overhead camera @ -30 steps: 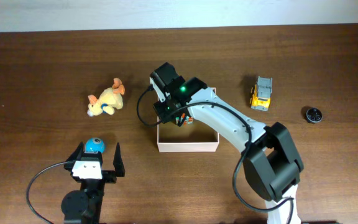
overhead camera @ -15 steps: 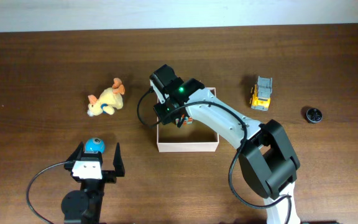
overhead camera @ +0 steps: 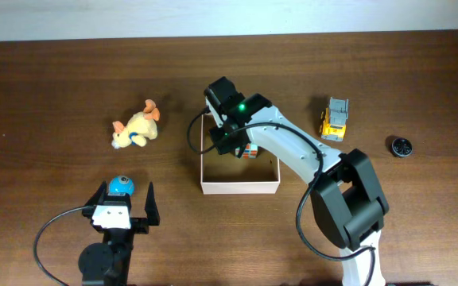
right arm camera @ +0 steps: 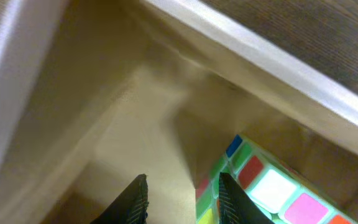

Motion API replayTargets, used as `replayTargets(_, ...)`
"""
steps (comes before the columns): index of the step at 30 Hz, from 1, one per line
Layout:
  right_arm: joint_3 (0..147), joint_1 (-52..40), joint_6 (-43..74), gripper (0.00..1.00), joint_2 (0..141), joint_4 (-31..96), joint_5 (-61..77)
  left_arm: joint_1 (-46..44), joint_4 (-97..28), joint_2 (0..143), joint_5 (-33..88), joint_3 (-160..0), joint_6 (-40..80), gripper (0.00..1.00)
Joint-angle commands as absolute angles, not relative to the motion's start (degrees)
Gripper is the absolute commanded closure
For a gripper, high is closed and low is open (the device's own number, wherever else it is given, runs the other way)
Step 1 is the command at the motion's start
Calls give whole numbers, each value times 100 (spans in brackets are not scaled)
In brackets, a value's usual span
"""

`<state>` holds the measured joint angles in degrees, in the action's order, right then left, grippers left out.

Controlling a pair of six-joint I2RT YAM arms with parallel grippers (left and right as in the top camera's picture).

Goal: Pack container

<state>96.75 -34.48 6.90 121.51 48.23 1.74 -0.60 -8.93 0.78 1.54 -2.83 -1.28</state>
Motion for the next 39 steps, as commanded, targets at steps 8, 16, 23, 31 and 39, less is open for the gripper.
replayTargets(8, 9765, -3240, 587, 69, 12221, 5061, -69, -32, -878, 30, 178, -244, -217, 1)
replayTargets(16, 9765, -3227, 469, 69, 12221, 5422, -43, -32, -878, 30, 176, -244, -217, 1)
replayTargets(23, 9765, -3227, 276, 69, 12221, 5675, 106, -32, -878, 30, 178, -244, -217, 1)
replayTargets(31, 9756, -3227, 106, 69, 12221, 5806, 154, -32, -878, 30, 178, -244, -217, 1)
replayTargets(39, 9786, -3240, 97, 68, 12180, 5749, 548, -32, -878, 30, 178, -244, -217, 1)
